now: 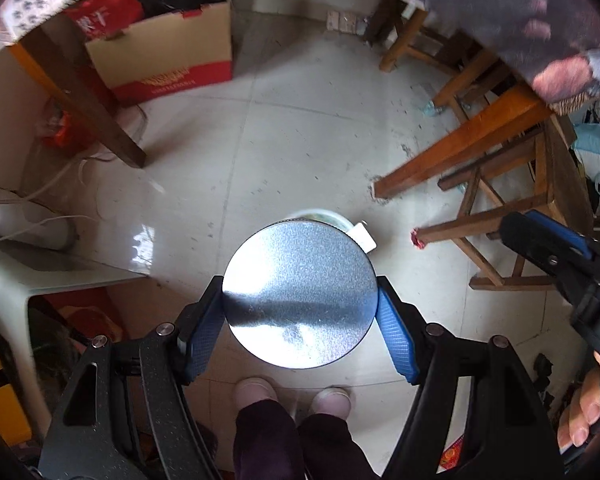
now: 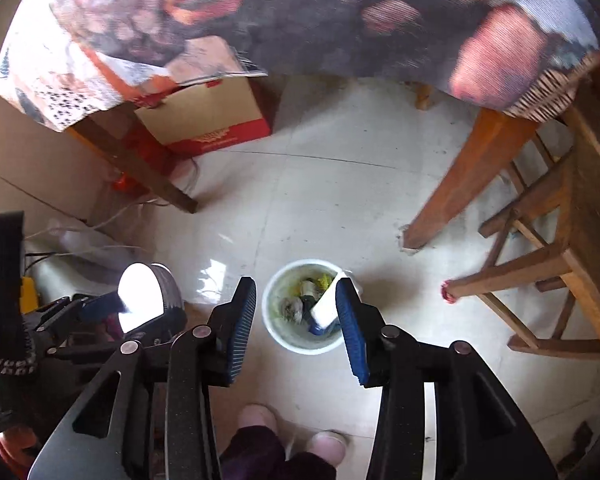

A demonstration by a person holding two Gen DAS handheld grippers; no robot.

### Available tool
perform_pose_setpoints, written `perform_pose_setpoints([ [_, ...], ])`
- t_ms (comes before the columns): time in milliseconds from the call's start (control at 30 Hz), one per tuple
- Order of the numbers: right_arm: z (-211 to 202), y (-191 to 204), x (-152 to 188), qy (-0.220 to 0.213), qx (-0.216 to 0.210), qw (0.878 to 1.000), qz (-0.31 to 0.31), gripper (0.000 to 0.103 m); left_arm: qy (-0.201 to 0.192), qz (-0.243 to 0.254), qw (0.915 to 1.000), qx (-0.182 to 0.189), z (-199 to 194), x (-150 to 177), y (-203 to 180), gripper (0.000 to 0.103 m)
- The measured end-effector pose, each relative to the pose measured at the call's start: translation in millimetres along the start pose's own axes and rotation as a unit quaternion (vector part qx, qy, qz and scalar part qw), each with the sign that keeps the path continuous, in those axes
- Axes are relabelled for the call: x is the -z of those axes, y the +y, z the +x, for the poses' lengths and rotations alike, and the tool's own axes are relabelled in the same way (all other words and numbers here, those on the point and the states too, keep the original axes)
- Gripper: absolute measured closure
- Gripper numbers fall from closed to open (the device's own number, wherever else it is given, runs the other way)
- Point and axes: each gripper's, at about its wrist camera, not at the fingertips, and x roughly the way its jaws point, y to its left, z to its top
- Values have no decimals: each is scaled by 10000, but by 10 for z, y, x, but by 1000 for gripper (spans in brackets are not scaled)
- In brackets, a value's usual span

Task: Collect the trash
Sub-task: 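Open both grippers to drop the lid and bottle into the bucket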

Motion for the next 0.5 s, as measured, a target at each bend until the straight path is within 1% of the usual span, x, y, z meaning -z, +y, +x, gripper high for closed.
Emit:
perform_pose_setpoints([
  [100,-36,-98,16,46,153,9999,40,65,269,56,9995,129,180,-45,-167,32],
  [200,-106,-197,33,62,240,9996,93,65,480,-50,9981,374,292,-104,-267,32],
  [367,-293,-250,7,-42,239,9995,223,65,425,69,9987,275,211,-148,-372,32],
  [433,-375,-244,-13,-103,210,9994,266,65,354,79,9987,359,131,-153,-402,31],
  [500,-495,-213,-24,-186,176,9992,307,65,208,112,9986,466,-8,-160,-427,26],
])
